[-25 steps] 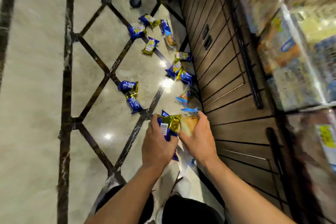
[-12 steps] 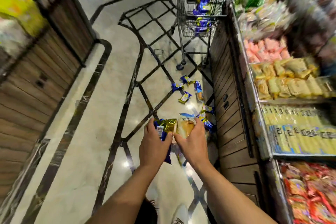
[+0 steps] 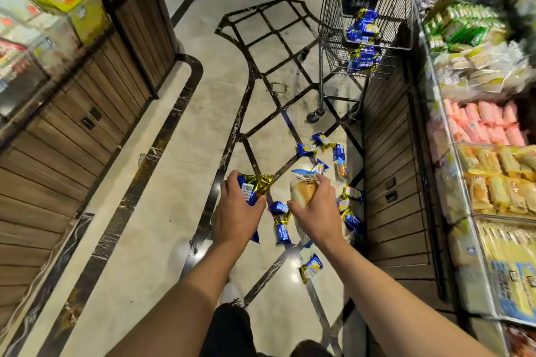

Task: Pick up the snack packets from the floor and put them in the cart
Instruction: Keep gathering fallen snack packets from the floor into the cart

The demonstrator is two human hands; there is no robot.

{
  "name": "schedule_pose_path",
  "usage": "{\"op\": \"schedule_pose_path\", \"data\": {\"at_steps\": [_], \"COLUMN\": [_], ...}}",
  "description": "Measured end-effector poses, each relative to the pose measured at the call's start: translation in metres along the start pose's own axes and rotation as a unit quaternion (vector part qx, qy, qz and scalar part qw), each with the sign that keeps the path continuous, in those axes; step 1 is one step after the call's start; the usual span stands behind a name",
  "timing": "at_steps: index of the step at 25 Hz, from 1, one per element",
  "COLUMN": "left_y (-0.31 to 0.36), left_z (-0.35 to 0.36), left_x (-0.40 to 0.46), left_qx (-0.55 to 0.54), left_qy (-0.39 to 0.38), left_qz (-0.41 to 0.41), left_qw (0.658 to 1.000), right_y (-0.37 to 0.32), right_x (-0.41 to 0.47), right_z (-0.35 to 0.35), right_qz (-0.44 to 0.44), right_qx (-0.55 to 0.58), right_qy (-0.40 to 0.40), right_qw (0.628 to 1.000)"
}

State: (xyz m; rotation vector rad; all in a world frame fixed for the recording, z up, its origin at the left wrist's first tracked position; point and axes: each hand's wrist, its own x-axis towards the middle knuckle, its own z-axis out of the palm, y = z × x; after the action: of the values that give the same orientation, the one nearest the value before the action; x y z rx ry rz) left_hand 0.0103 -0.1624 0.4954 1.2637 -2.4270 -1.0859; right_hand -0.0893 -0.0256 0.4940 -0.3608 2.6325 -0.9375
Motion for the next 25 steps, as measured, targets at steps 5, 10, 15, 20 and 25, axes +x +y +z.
{"op": "schedule_pose_path", "data": {"at_steps": [5, 10, 15, 20, 25], "left_y": [-0.008, 0.007, 0.039, 0.085, 0.128], "left_z": [-0.035, -0.041, -0.028, -0.029, -0.032], "left_x": [0.092, 0.201, 0.319, 0.436, 0.546], "left_qx": [0.009, 0.017, 0.025, 0.034, 0.017], "left_qy": [-0.01, -0.023, -0.032, -0.045, -0.028], "left_qz": [-0.009, 0.005, 0.006, 0.007, 0.031], "left_qw": [1.0, 1.0, 0.999, 0.998, 0.999], "right_y": [-0.054, -0.102, -0.131, -0.179, -0.239], "right_x": [0.052, 0.143, 0.259, 0.381, 0.487], "right_z": [0.038, 0.063, 0.083, 0.077, 0.07], "right_qz": [0.015, 0.012, 0.018, 0.025, 0.026], "right_qx": [-0.01, -0.014, -0.015, -0.004, 0.033], "right_qy": [-0.005, 0.005, -0.001, -0.001, 0.026], "right_qw": [1.0, 1.0, 1.0, 1.0, 0.999]}}
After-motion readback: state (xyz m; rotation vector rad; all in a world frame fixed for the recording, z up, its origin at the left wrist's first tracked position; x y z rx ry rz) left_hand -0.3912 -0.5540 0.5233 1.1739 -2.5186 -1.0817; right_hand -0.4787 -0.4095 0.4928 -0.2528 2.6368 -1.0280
